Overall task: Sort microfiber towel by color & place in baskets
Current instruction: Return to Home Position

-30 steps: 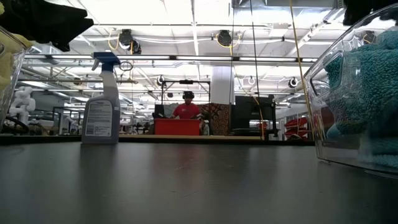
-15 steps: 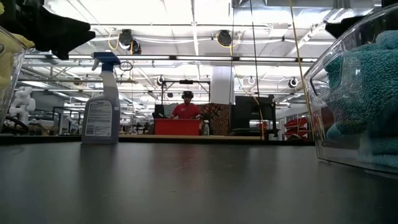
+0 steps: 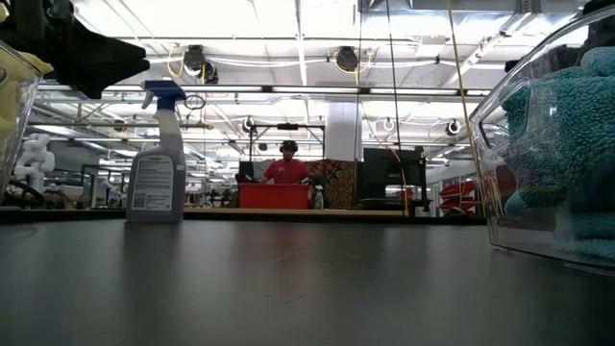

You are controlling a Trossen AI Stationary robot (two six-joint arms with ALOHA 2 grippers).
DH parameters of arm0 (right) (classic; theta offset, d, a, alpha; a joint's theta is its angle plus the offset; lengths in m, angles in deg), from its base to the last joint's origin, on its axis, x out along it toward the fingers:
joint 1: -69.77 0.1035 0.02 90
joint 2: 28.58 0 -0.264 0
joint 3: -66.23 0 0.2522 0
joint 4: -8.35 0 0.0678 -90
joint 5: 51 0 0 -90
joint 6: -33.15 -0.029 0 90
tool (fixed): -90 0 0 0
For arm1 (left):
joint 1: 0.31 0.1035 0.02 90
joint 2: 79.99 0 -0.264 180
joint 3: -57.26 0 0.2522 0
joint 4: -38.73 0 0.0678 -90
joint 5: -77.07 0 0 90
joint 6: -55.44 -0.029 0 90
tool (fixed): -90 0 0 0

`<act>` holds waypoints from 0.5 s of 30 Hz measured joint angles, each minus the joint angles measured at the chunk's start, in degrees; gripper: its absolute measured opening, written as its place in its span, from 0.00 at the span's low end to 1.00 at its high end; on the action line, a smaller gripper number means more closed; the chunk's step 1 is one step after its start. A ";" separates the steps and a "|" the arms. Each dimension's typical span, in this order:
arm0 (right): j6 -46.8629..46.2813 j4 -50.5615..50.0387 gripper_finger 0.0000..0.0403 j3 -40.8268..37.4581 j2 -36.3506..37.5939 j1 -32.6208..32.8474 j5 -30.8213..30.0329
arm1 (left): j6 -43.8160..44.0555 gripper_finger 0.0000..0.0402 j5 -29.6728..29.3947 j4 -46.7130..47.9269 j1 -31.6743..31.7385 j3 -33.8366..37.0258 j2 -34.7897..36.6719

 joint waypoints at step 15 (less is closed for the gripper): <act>-2.17 -0.08 0.40 0.00 -0.02 0.02 -4.76 | -0.04 0.44 0.04 0.28 0.00 -0.04 -0.02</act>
